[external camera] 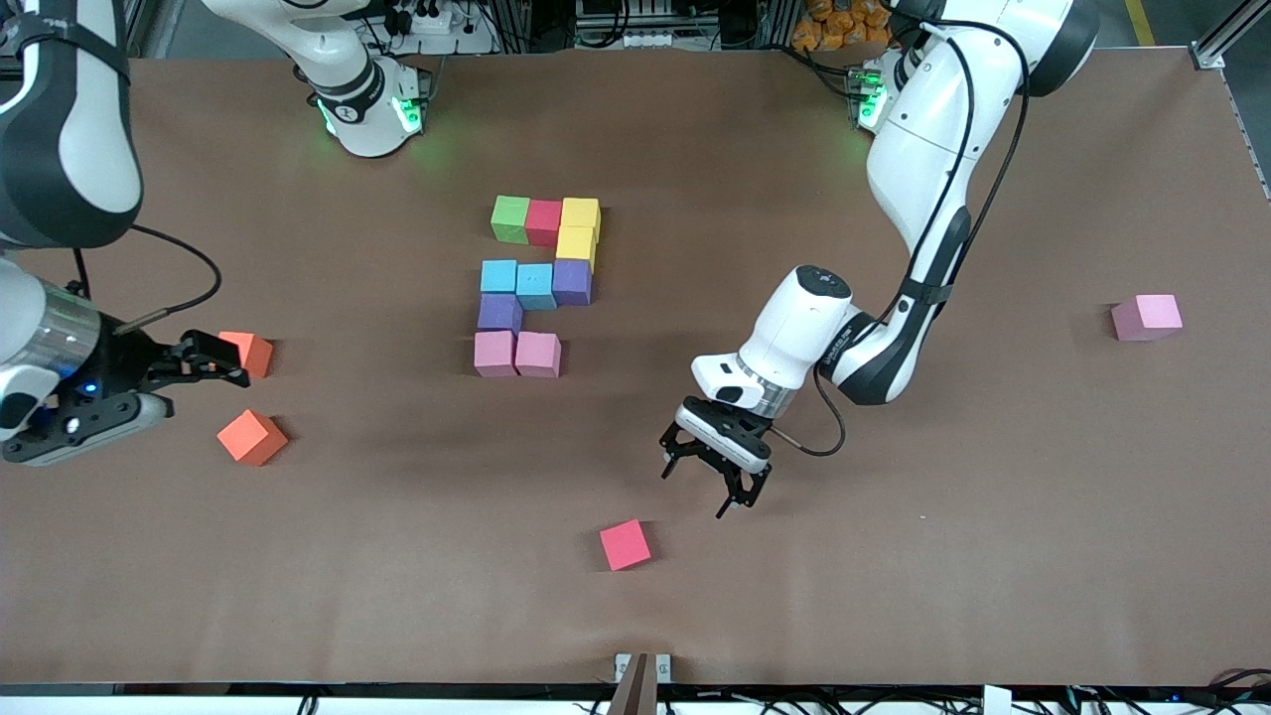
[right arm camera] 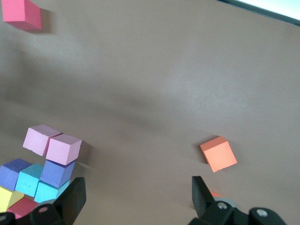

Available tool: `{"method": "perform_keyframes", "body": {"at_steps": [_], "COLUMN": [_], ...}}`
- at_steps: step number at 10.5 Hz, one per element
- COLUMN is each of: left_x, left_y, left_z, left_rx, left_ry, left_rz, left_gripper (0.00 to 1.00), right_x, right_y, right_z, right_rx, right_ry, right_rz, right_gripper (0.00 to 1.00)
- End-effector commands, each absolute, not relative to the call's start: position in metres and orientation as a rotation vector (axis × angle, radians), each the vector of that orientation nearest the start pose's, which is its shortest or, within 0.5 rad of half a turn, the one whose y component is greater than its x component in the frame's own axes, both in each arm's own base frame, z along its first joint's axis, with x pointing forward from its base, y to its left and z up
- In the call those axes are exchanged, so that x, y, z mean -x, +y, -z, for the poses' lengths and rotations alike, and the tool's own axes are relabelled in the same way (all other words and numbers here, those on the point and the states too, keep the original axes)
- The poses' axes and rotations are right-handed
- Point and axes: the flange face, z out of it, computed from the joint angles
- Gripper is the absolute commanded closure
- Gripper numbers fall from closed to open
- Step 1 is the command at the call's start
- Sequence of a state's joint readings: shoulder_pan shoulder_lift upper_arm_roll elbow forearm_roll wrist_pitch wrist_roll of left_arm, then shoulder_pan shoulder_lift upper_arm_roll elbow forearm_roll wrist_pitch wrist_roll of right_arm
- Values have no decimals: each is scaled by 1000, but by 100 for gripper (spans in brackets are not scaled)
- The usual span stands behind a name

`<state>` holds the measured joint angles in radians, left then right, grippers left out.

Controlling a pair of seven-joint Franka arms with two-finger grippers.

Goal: Form number 2 with 11 blocks
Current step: 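Move the left gripper across the table toward the loose pink cube, then lower the left gripper over the pink cube while the right gripper hovers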

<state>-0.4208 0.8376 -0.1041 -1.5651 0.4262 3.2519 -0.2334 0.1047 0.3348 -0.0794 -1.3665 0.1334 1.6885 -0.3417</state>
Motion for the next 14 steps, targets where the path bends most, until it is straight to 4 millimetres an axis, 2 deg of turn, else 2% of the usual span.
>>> {"method": "perform_keyframes", "body": {"at_steps": [1,3,4,6,8,9,10,11,12,13,14], "left_x": [-613,-584,-570,-535,-507,-493,-483,-474,-468,-472,-478], "left_y": [-366,-333,-317,-302,-251,-215,-176,-144,-121,-102,-95], "left_z": [-240,-248,-243,-243,-241,-240,-231,-226,-230,-238,-246], "left_rx": [2974,2991,2991,2996,3003,3014,3036,3051,3053,3032,3001], "left_ry": [1003,981,989,1011,956,885,788,699,629,586,567], "left_rz": [1234,1129,1067,981,879,827,761,717,708,680,593], "left_gripper": [0,0,0,0,0,0,0,0,0,0,0], "right_x": [-656,-656,-654,-656,-654,-654,-656,-659,-665,-669,-669], "right_y": [36,32,32,35,39,38,35,34,29,23,14], "right_z": [-530,-525,-520,-514,-500,-494,-486,-474,-456,-426,-396], "right_rx": [2979,2979,2975,2972,2970,2975,2977,2978,2997,3037,3046], "right_ry": [-529,-524,-526,-531,-536,-533,-531,-530,-530,-556,-613], "right_rz": [-8,-35,-64,-76,-119,-130,-146,-174,-190,-175,-122], "right_gripper": [0,0,0,0,0,0,0,0,0,0,0]}}
